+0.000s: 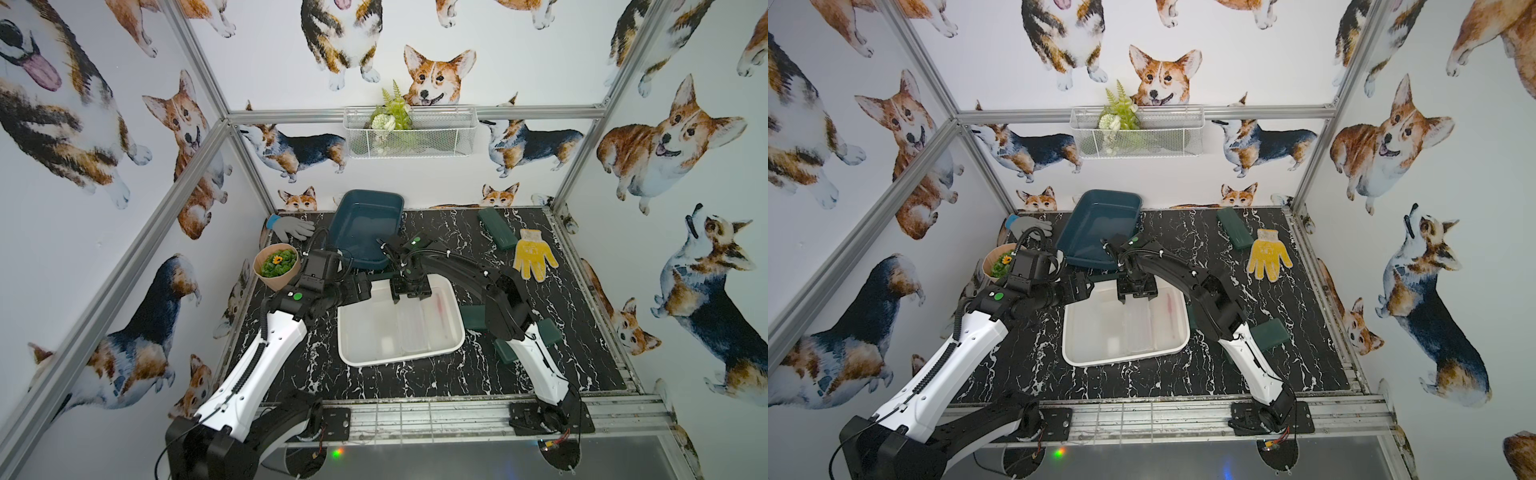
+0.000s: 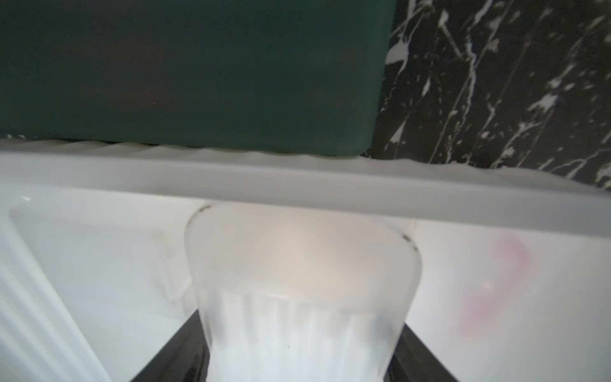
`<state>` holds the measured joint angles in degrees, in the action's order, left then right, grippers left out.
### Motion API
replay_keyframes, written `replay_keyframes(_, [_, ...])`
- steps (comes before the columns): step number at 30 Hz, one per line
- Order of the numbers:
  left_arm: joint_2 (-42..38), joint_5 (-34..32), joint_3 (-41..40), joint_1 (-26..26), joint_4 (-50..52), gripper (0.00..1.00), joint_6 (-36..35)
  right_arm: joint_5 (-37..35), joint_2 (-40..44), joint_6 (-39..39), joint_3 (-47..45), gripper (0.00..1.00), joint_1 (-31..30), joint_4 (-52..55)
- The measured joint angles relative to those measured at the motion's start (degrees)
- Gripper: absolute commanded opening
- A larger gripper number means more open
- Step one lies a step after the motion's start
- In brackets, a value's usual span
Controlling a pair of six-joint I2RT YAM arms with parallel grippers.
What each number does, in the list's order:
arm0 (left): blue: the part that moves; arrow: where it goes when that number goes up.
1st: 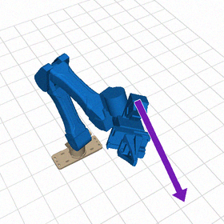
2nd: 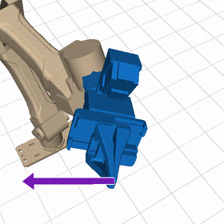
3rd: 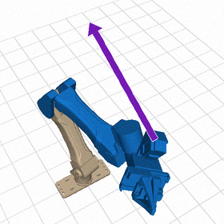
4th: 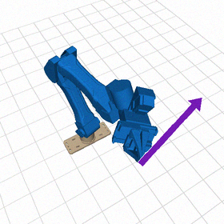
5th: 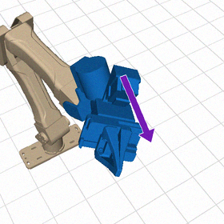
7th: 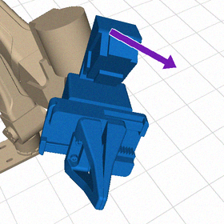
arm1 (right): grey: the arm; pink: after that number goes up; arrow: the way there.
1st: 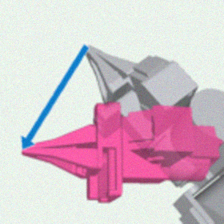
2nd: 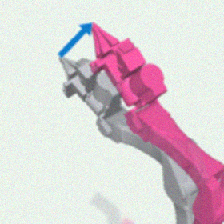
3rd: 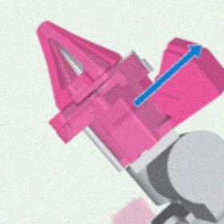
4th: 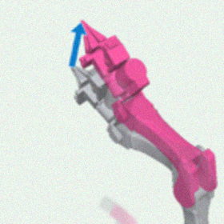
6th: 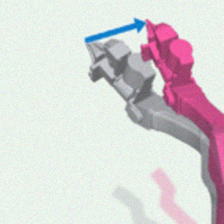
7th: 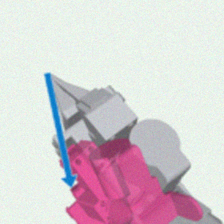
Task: Place the pencil cases by color into the storage box
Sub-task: Place the pencil case at the storage box, then move the storage box to the center of the board.
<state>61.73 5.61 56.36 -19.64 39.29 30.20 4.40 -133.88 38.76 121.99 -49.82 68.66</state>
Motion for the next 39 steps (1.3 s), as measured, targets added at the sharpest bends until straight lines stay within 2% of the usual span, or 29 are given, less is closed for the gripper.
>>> replay_keyframes(9, [0.11, -0.24, 0.31, 0.00, -0.07, 1.00, 0.02, -1.42, 4.74, -1.88, -2.25, 0.90, 0.07, -2.36])
replay_keyframes(16, [0.24, -0.68, 1.07, 0.07, -0.13, 1.00, 0.09, -1.44, 7.43, -4.11, -2.43, 0.91, 0.37, -3.15])
replay_keyframes(20, [0.70, -1.16, 2.36, 0.22, 0.17, 1.00, 0.02, -1.11, 12.04, -5.55, -4.09, 0.89, 2.45, -4.04])
replay_keyframes(26, [2.56, -1.73, 4.50, 0.39, 1.99, 1.00, -0.68, 0.50, 23.15, -5.75, -13.57, 0.85, 11.61, -7.74])
replay_keyframes(32, [5.62, -2.05, 6.36, 0.44, 3.13, 1.00, -2.16, 2.56, 26.73, -7.58, -21.94, 0.78, 18.67, -9.18])
replay_keyframes(39, [8.28, -1.86, 8.02, 0.44, 4.02, 1.00, -3.08, 5.68, 27.54, -9.64, -30.75, 0.68, 20.11, -10.25])
